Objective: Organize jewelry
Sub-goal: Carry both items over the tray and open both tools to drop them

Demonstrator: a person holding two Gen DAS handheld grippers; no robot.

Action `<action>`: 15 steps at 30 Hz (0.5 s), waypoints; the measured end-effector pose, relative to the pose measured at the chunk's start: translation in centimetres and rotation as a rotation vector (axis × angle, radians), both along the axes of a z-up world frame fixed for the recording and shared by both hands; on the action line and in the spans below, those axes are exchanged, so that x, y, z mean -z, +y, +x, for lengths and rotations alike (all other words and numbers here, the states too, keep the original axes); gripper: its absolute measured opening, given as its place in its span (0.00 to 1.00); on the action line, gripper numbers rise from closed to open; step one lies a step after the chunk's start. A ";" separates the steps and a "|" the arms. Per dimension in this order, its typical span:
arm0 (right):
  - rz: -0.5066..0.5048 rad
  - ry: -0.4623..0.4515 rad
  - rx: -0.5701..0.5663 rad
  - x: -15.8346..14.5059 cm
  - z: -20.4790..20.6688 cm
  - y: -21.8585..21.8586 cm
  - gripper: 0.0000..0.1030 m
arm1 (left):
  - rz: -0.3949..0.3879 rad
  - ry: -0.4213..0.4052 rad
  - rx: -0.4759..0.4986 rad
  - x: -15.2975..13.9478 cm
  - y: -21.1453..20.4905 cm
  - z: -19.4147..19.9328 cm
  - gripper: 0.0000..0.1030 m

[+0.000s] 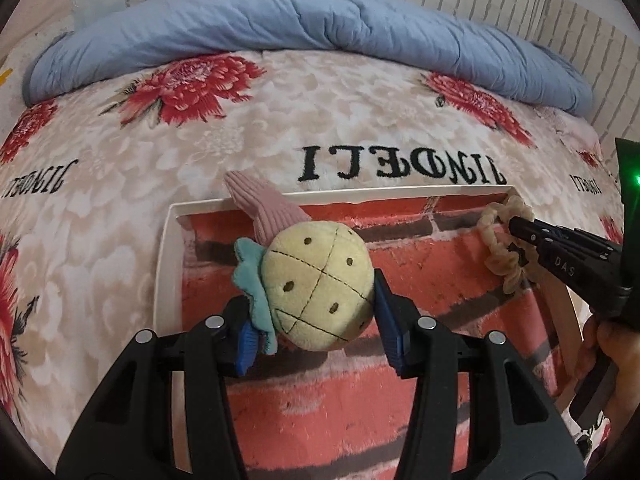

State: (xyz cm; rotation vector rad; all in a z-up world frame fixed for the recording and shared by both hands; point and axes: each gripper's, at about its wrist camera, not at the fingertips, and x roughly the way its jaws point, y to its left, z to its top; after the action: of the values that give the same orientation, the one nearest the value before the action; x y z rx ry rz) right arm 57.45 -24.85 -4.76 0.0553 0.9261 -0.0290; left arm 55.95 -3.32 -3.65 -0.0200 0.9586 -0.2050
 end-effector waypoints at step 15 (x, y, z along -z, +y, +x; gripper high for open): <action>0.019 0.064 -0.015 1.2 0.8 0.0 0.14 | 0.051 0.065 0.014 2.1 -0.9 1.5 0.48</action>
State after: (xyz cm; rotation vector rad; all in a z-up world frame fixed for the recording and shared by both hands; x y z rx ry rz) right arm 58.24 -24.87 -5.97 0.0651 0.9907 -0.0082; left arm 57.42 -4.18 -5.71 0.0271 1.0287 -0.1941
